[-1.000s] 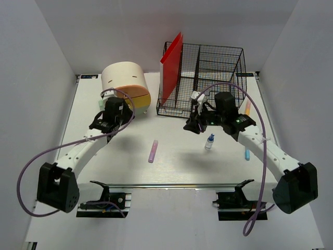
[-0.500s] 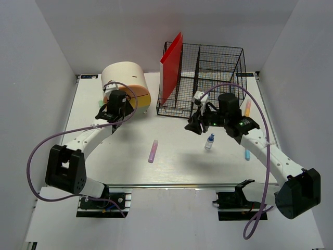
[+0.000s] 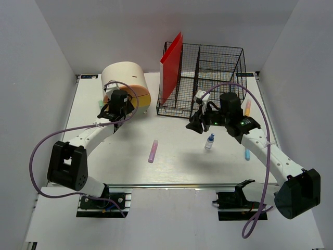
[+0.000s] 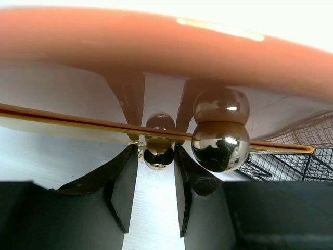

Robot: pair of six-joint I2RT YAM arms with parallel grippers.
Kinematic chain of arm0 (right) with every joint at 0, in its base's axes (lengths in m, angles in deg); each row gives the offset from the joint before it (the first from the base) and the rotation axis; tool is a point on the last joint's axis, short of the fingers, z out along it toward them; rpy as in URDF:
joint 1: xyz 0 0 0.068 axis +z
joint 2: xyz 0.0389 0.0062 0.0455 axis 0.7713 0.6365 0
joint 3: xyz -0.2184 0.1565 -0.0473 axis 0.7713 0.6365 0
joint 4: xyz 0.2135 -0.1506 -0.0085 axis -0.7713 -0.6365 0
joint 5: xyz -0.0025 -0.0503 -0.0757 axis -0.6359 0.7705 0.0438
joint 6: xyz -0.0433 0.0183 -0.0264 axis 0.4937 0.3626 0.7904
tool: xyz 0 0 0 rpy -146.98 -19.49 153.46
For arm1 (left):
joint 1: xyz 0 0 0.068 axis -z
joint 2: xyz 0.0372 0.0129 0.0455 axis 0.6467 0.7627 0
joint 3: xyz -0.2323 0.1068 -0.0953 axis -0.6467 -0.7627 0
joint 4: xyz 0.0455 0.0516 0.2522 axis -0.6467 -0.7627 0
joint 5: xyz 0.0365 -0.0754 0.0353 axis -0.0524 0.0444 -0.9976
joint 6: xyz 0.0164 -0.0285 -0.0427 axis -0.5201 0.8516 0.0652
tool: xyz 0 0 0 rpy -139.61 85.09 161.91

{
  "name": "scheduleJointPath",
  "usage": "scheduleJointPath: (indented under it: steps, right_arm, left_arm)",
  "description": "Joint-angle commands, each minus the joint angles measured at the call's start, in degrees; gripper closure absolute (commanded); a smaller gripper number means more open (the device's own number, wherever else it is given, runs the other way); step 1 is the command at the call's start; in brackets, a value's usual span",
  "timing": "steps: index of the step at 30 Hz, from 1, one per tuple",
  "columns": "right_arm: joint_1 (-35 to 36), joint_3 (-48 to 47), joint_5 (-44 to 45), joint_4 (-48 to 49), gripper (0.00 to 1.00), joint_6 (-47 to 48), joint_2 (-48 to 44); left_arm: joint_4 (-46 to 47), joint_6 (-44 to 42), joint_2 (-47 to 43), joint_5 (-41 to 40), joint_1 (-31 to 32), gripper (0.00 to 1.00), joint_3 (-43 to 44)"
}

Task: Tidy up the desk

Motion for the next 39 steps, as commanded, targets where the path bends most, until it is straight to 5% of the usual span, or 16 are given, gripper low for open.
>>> scheduleJointPath:
  steps: [1, 10, 19, 39]
  right_arm:
    - [-0.53, 0.33, -1.15, 1.74, 0.52, 0.09, -1.39]
    - [-1.23, 0.51, -1.59, 1.92, 0.52, -0.09, -1.74]
    - [-1.94, 0.86, -1.94, 2.09, 0.52, -0.09, -2.0]
    - [-3.34, 1.3, -2.64, 2.36, 0.52, 0.09, -2.53]
  left_arm:
    - [1.0, -0.17, 0.57, -1.71, -0.35, 0.56, 1.16]
    - [0.82, -0.17, 1.89, -1.36, -0.35, 0.54, 2.13]
    - [0.38, 0.0, 0.49, -0.92, 0.25, 0.9, 1.69]
    - [-5.95, -1.05, -17.79, 13.93, 0.79, 0.93, -11.32]
